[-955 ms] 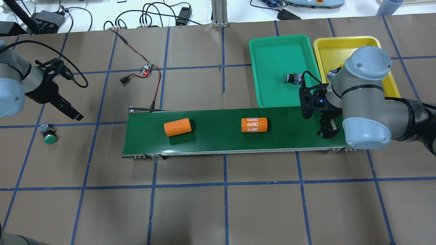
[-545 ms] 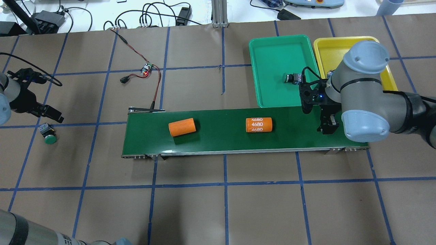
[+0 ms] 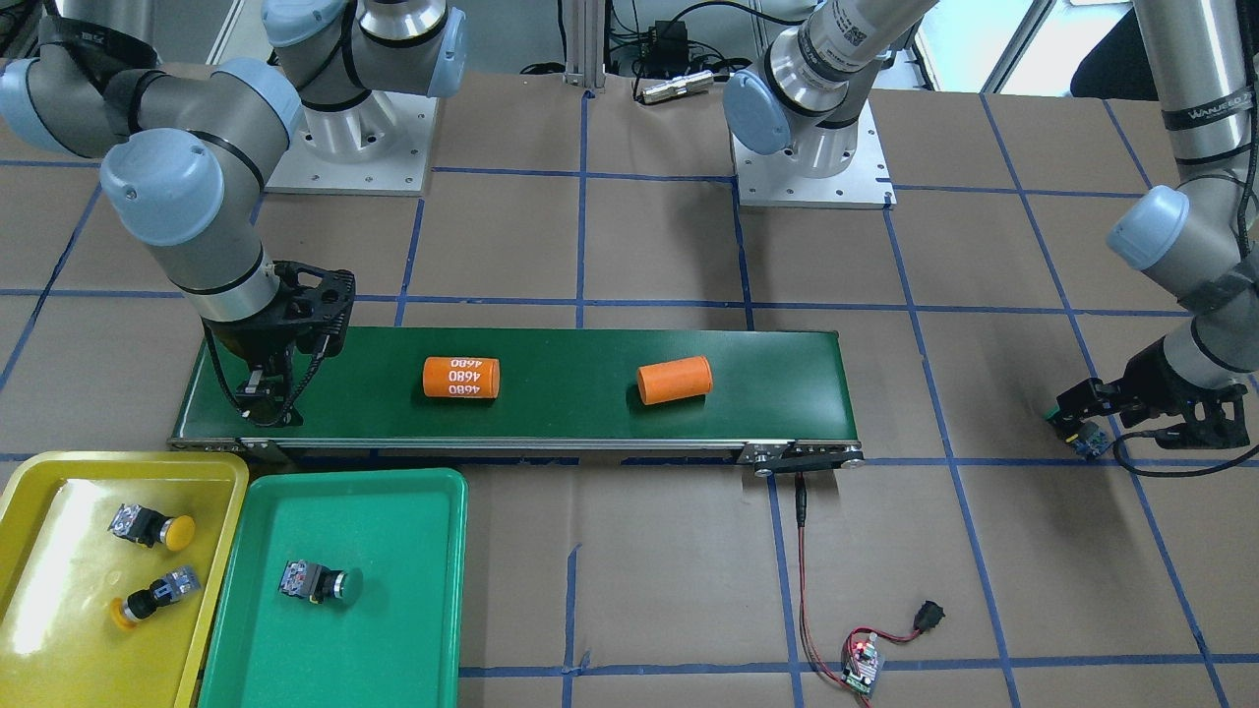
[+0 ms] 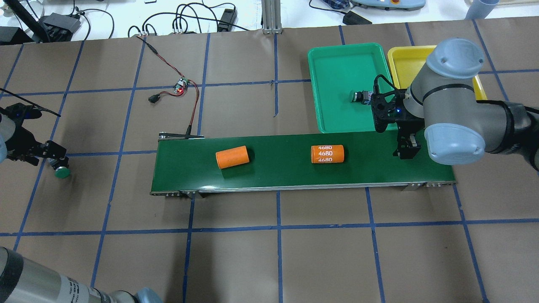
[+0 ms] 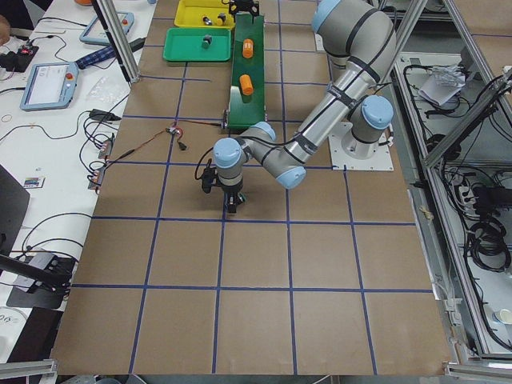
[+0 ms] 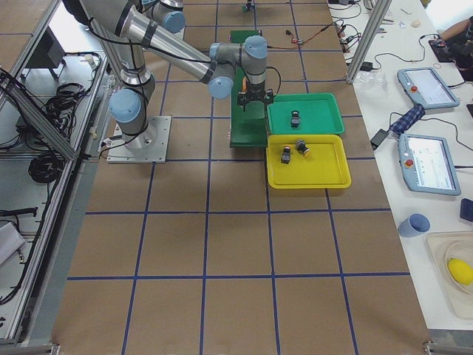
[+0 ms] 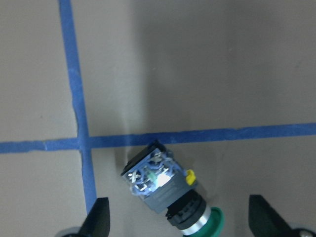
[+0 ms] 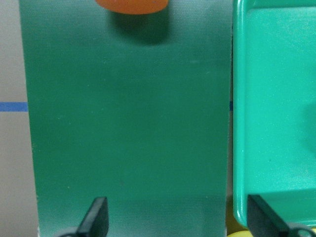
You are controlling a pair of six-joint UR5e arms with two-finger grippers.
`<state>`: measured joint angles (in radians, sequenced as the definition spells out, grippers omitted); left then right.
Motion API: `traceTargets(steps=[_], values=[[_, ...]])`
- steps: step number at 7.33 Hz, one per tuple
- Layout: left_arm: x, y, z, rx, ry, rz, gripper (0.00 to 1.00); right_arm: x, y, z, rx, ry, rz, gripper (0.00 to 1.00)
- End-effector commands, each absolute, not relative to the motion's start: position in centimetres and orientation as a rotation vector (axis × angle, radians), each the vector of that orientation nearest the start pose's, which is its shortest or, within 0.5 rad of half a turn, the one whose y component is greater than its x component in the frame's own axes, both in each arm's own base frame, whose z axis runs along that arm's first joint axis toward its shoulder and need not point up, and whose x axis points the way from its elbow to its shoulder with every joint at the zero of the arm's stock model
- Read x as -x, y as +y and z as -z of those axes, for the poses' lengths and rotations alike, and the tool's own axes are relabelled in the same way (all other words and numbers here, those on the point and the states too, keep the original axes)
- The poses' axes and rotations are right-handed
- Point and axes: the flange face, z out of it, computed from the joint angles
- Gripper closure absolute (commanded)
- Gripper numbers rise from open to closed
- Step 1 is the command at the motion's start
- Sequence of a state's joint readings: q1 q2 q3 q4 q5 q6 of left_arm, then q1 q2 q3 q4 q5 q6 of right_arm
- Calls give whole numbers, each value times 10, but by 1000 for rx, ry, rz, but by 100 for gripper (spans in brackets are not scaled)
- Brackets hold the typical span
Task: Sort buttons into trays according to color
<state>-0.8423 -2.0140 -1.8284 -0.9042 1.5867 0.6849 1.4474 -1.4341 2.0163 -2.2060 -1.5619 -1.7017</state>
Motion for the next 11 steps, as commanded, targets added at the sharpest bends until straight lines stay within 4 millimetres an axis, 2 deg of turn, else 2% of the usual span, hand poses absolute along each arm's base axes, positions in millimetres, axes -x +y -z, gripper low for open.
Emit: traceTargets(steps=[1, 2, 3, 4, 6, 7, 8, 9, 10, 11], values=[[-290, -518, -177, 183, 3156, -88, 2, -74, -501, -273, 2260, 2215, 52, 0], [-289, -518, -175, 270, 3151, -95, 3, -75, -499, -271, 2251, 2202, 37, 0], [-289, -519, -170, 276, 3157, -102, 7, -75, -498, -268, 2249, 2194, 31, 0], [-287, -521, -165, 274, 3164, -106, 29, -77, -491, -261, 2239, 2181, 17, 0], [-288, -528, -164, 264, 3175, -80, 87, -77, -490, -260, 2233, 2186, 19, 0], [-288, -528, -165, 240, 3175, -74, 100, -79, -489, -259, 2227, 2187, 18, 0], [-286, -529, -174, 229, 3165, -63, 100, -83, -489, -255, 2229, 2178, 12, 0], [-272, -534, -194, 156, 3155, -28, 100, -87, -489, -256, 2239, 2171, 14, 0], [-254, -538, -211, 11, 3140, -5, 100, -87, -492, -257, 2244, 2169, 17, 0], [-238, -537, -228, -36, 3134, 3, 100, -87, -491, -255, 2239, 2171, 14, 0]])
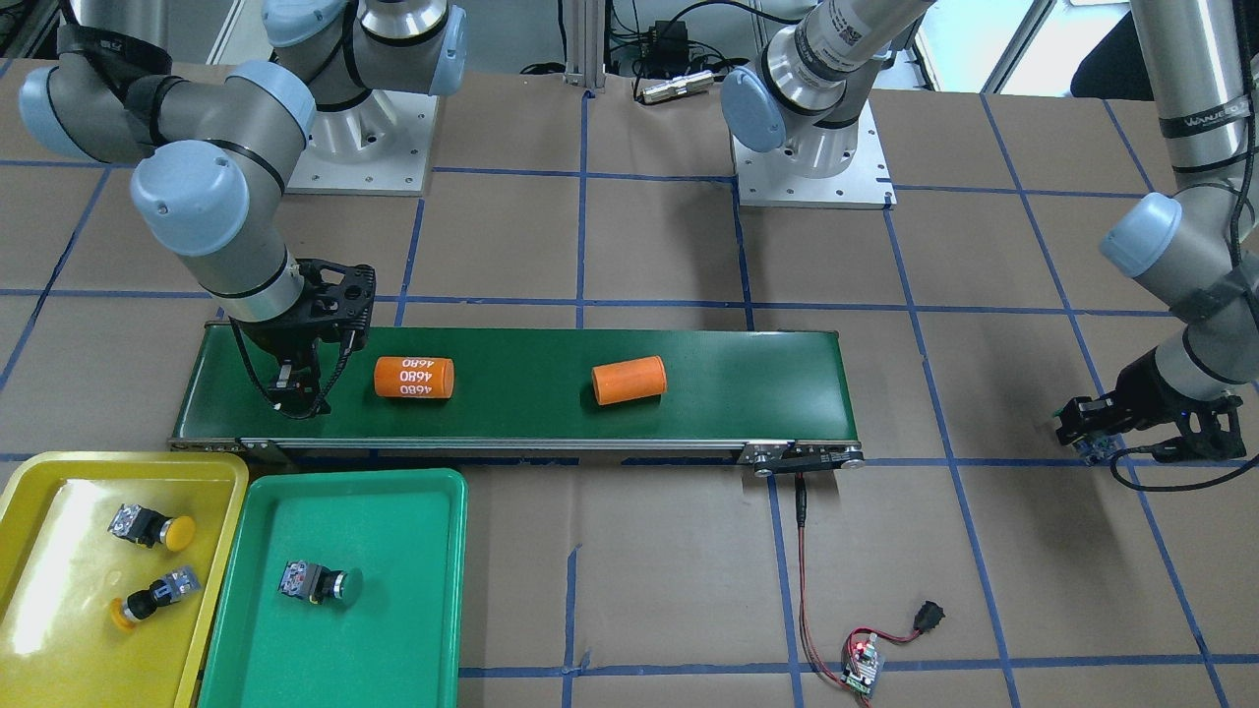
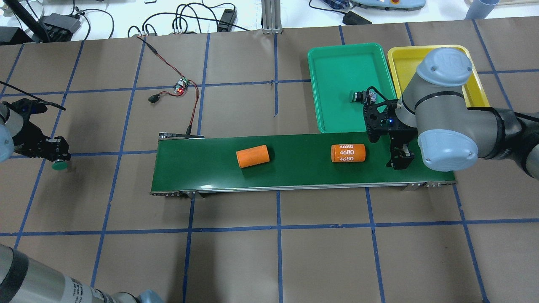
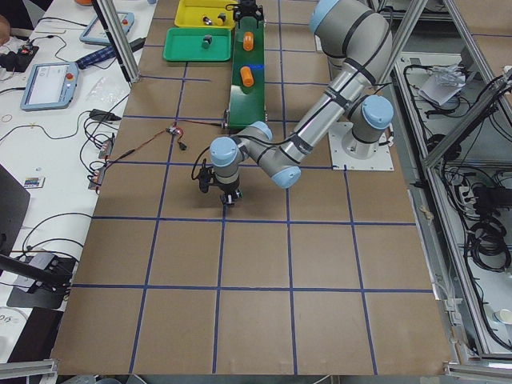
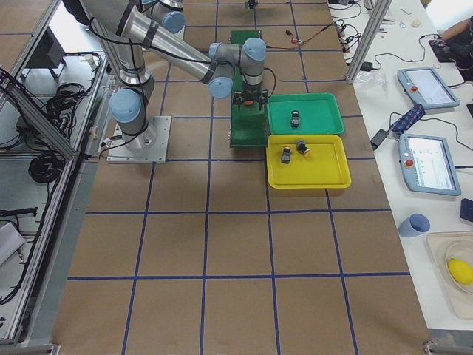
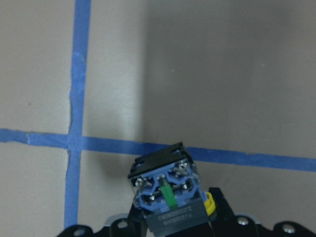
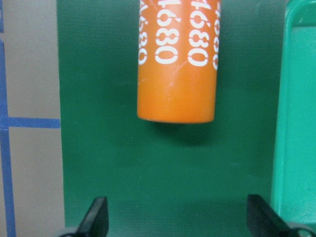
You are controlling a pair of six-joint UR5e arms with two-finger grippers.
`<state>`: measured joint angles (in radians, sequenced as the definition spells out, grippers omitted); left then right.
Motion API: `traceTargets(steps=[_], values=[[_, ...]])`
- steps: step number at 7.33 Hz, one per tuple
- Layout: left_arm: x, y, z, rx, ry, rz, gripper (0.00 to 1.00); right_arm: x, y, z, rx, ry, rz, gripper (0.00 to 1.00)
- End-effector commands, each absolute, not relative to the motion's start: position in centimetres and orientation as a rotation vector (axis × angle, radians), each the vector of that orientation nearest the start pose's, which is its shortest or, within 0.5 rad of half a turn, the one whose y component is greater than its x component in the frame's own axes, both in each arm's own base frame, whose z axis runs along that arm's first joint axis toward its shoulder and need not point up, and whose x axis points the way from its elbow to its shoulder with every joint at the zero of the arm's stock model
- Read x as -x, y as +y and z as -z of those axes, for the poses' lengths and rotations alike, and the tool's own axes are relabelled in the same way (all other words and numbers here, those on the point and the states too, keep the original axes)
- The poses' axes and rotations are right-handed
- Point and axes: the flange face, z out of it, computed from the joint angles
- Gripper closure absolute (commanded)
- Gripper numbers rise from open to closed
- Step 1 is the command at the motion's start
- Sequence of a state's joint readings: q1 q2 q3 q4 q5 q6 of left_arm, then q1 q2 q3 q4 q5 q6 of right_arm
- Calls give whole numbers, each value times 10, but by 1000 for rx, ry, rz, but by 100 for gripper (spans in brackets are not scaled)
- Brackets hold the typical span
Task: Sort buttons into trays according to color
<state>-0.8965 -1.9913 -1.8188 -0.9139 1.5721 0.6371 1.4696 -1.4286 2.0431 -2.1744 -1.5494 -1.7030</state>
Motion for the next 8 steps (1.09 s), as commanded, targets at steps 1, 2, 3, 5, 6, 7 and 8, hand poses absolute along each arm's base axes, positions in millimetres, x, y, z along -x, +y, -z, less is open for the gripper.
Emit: traceTargets(steps=[1, 2, 3, 5, 6, 7, 8], values=[[-213, -538, -248, -235, 3142, -30, 100, -87, -491, -258, 2240, 2176, 17, 0], [-181, -538, -263, -434, 3135, -63, 100, -87, -492, -257, 2240, 2175, 19, 0], [-144, -537, -279, -683, 3089, -109, 100, -87, -492, -257, 2239, 2178, 20, 0], [-57, -535, -306, -1141, 2837, -171, 100, -89, -490, -257, 2193, 2226, 21, 0], [-21, -531, -309, -1239, 2791, -159, 100, -92, -490, -257, 2191, 2225, 23, 0], [25, -523, -297, -1402, 2719, -164, 100, -105, -489, -257, 2217, 2207, 23, 0], [67, -521, -291, -1559, 2643, -69, 100, -109, -490, -255, 2217, 2204, 20, 0]])
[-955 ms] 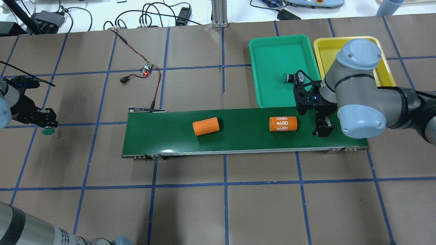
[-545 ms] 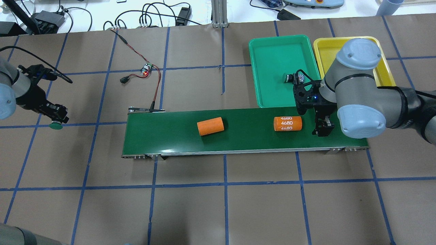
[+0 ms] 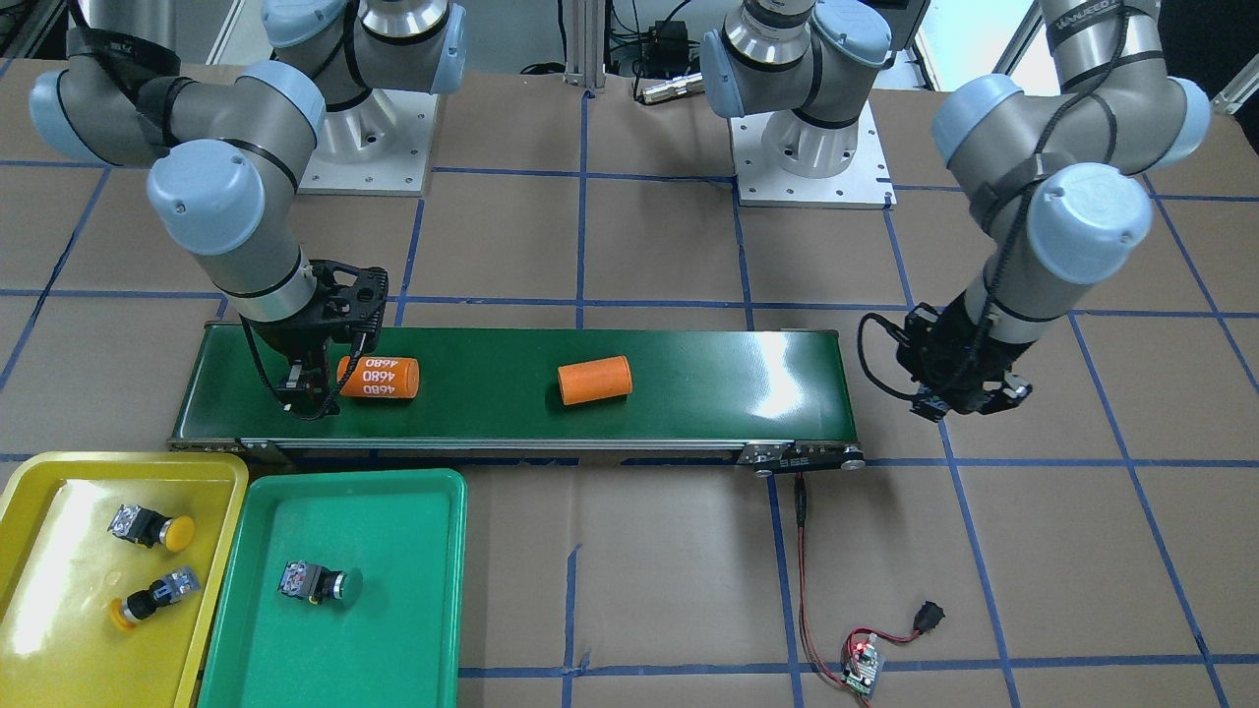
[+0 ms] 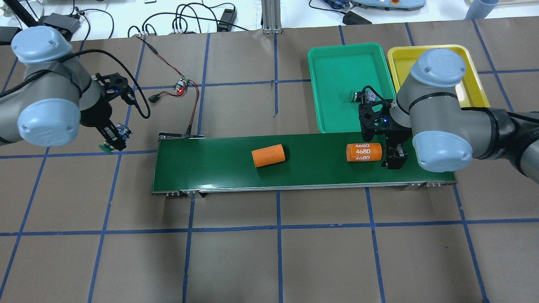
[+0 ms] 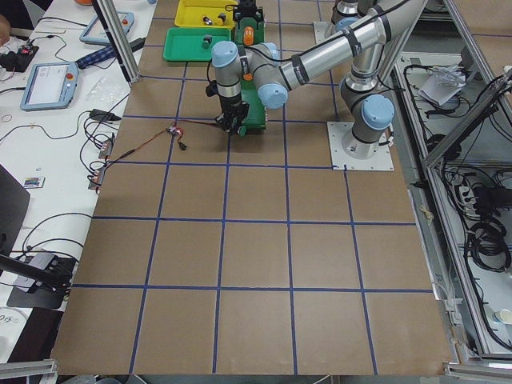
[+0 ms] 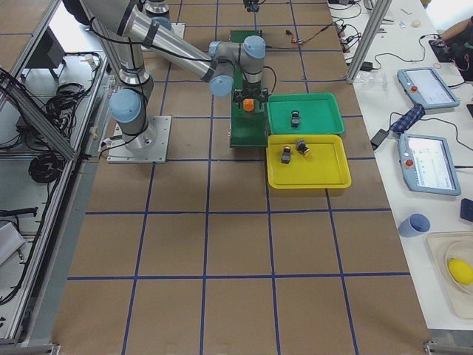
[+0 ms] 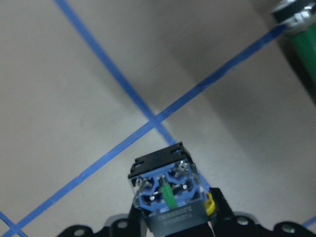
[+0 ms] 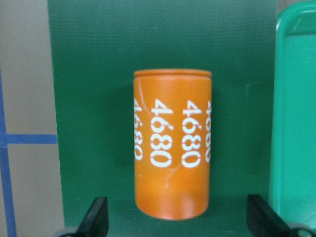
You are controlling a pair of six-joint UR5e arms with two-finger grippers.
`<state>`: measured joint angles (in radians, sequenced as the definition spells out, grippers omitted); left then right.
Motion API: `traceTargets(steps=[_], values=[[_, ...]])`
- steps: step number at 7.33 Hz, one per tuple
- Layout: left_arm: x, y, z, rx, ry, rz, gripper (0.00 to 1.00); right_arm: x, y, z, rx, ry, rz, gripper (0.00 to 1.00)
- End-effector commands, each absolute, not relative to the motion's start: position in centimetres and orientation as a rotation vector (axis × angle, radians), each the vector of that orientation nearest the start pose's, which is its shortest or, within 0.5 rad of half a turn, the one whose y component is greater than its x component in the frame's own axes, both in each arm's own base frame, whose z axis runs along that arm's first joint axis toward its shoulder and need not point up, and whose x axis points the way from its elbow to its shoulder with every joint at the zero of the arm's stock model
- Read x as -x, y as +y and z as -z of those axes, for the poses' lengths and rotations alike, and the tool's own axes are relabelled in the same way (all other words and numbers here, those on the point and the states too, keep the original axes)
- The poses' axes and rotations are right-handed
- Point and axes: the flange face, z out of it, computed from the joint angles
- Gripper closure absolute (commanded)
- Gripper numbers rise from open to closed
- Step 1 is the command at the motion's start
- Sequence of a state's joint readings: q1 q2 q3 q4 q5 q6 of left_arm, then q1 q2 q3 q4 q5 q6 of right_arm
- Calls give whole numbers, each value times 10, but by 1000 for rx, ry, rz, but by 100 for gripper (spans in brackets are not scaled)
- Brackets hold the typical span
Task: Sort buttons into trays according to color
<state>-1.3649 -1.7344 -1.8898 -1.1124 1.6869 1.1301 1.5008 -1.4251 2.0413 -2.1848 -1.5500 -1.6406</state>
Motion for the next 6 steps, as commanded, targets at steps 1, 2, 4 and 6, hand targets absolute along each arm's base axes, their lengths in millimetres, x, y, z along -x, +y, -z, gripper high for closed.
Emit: traceTargets(steps=[1, 2, 4, 6], values=[[91, -517, -283, -1737, 2546, 26, 100, -109, -490, -254, 2215, 2205, 18, 0], [96, -515, -266, -1919, 2400, 41, 100, -109, -490, -252, 2214, 2204, 17, 0], [120, -519, -255, -2261, 2154, 217, 100, -109, -491, -252, 2212, 2202, 17, 0], [140, -497, -259, -2317, 2094, 213, 100, -110, -490, -252, 2214, 2201, 17, 0]])
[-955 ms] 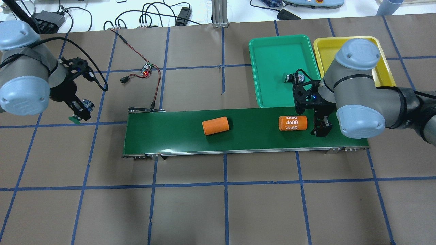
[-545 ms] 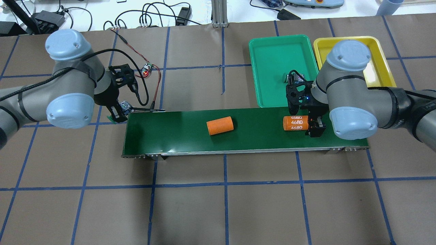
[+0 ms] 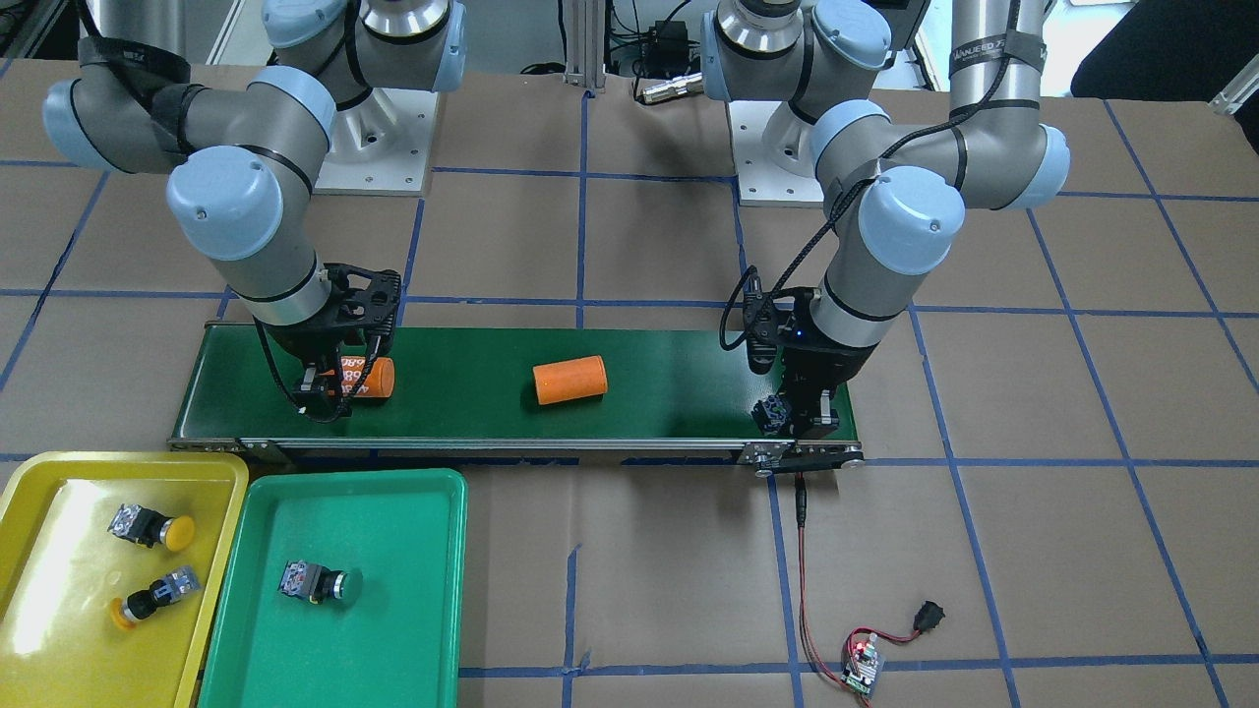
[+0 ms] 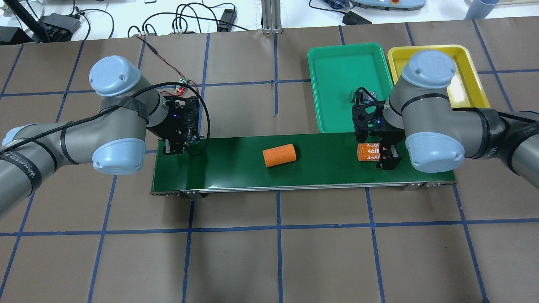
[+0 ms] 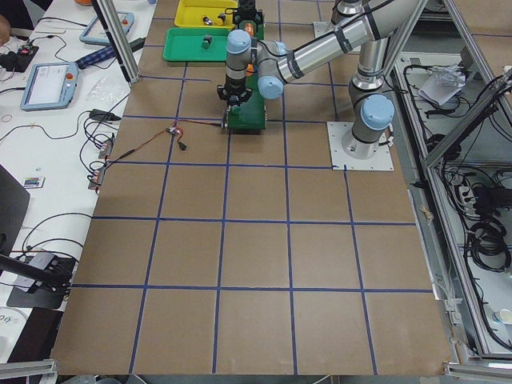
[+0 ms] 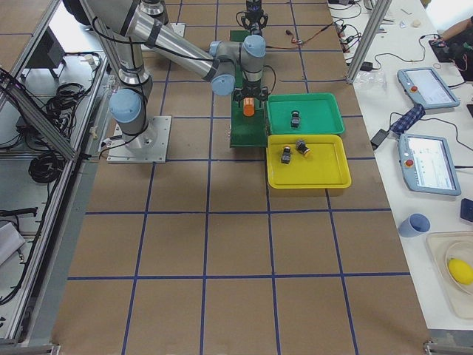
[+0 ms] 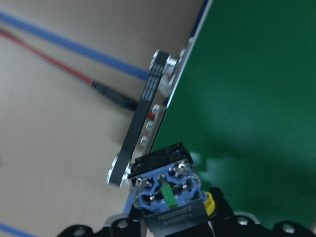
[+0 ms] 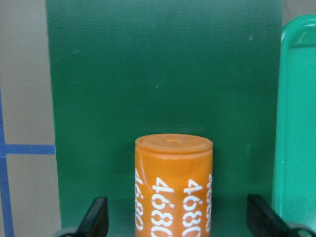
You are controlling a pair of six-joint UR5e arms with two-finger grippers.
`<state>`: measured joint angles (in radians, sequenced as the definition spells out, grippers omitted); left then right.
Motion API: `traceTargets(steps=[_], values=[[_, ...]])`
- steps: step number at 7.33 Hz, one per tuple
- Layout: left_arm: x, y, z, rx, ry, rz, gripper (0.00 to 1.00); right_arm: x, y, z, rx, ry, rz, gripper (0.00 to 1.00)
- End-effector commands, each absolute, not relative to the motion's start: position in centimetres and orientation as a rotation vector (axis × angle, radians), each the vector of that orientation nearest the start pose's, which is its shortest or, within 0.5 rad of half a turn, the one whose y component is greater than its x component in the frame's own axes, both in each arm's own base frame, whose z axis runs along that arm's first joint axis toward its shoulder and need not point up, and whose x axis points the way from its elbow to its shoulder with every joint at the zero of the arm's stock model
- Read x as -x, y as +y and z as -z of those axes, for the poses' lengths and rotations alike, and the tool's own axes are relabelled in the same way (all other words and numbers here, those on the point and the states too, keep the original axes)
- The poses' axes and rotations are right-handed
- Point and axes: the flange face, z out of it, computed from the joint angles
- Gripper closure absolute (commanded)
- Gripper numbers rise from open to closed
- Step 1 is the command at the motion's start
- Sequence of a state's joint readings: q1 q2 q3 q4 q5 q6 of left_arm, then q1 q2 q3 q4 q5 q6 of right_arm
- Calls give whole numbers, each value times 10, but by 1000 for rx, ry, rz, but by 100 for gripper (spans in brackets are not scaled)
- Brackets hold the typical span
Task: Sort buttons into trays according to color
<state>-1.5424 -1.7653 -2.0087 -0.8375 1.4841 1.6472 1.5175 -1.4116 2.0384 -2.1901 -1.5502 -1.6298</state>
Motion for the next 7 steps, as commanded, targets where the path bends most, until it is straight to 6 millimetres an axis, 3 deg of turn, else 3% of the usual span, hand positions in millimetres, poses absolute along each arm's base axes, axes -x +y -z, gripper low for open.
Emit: traceTargets(steps=[1, 2, 3, 4, 6, 7], values=[[141, -479, -251, 2321, -2102, -195, 100, -109, -491, -248, 2211, 2197, 7, 0], [141, -471, -254, 2299, -2130, -194, 98, -109, -493, -244, 2208, 2195, 3, 0], [142, -467, -254, 2252, -2164, -200, 60, -109, -493, -244, 2206, 2197, 2, 0], [142, -468, -255, 2210, -2203, -207, 30, -109, -493, -246, 2208, 2198, 6, 0], [141, -468, -257, 2216, -2218, -197, 0, -109, -493, -244, 2206, 2197, 2, 0], [141, -470, -262, 2223, -2224, -210, 0, -109, -493, -246, 2207, 2201, 7, 0]])
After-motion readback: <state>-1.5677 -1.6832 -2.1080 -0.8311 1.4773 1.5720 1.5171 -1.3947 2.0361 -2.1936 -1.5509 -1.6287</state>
